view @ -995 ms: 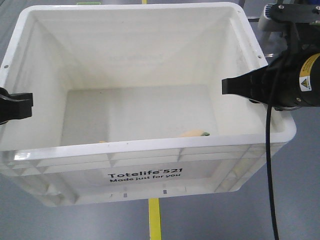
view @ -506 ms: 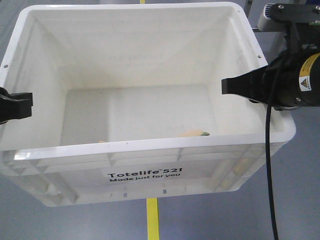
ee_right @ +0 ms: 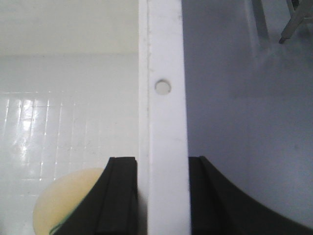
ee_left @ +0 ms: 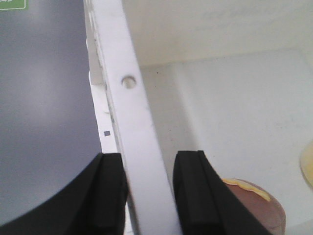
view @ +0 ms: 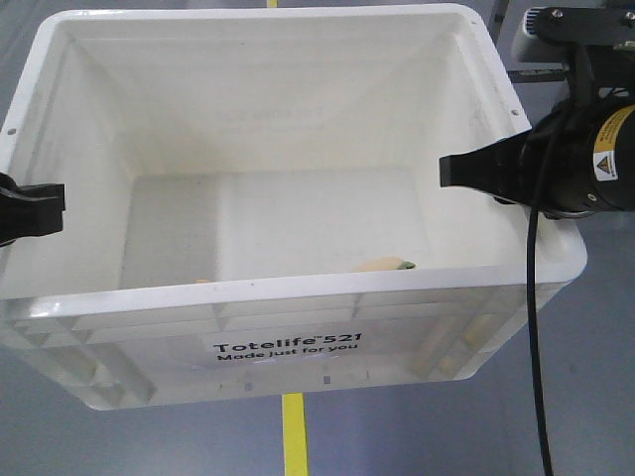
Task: Place moving items into box and shelve
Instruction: 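Hold the crate rims with both grippers while the base keeps driving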
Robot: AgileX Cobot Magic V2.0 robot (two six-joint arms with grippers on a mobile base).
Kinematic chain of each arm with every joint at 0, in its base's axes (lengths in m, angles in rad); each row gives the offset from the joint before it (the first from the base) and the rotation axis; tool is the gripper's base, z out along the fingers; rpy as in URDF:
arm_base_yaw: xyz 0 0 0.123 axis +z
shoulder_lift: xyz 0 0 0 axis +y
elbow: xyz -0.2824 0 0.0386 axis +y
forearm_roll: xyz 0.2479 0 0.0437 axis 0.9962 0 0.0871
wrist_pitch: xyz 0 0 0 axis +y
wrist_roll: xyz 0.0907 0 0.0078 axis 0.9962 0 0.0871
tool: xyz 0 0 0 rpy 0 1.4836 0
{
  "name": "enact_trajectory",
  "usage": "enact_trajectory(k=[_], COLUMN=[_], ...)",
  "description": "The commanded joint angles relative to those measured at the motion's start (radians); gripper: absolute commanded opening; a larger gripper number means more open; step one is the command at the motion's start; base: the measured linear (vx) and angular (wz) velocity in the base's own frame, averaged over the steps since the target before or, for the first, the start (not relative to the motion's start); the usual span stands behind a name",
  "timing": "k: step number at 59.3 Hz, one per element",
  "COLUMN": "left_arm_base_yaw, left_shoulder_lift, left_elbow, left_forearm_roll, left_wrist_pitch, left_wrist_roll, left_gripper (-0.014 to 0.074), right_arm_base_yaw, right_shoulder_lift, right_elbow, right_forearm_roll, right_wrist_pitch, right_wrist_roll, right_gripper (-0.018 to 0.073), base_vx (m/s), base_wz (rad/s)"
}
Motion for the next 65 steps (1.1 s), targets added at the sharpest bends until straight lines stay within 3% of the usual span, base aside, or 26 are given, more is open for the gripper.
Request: enact_trajectory(k=[1,65], left_arm_base_yaw=[-0.014,-0.014], left_shoulder_lift=[-0.024,-0.024], left_elbow=[-0.050,-0.050], left_forearm_roll=[-0.006,-0.006], left_wrist_pitch=[-0.197,-0.197], left_wrist_roll=[0.022,0.022], left_gripper=[0.0015,0.0015], right_arm_base_yaw=[-0.001,-0.001], right_shoulder_lift=[-0.026,-0.026], right_elbow=[-0.041,-0.041], right_forearm_roll=[-0.075,-0.075], right_wrist_pitch=[-0.120,-0.120], right_wrist_roll=[-0.010,-0.010], right_gripper=[0.0099,0.0099], base_vx=[0.34,0.26], base_wz=[-0.09,-0.16])
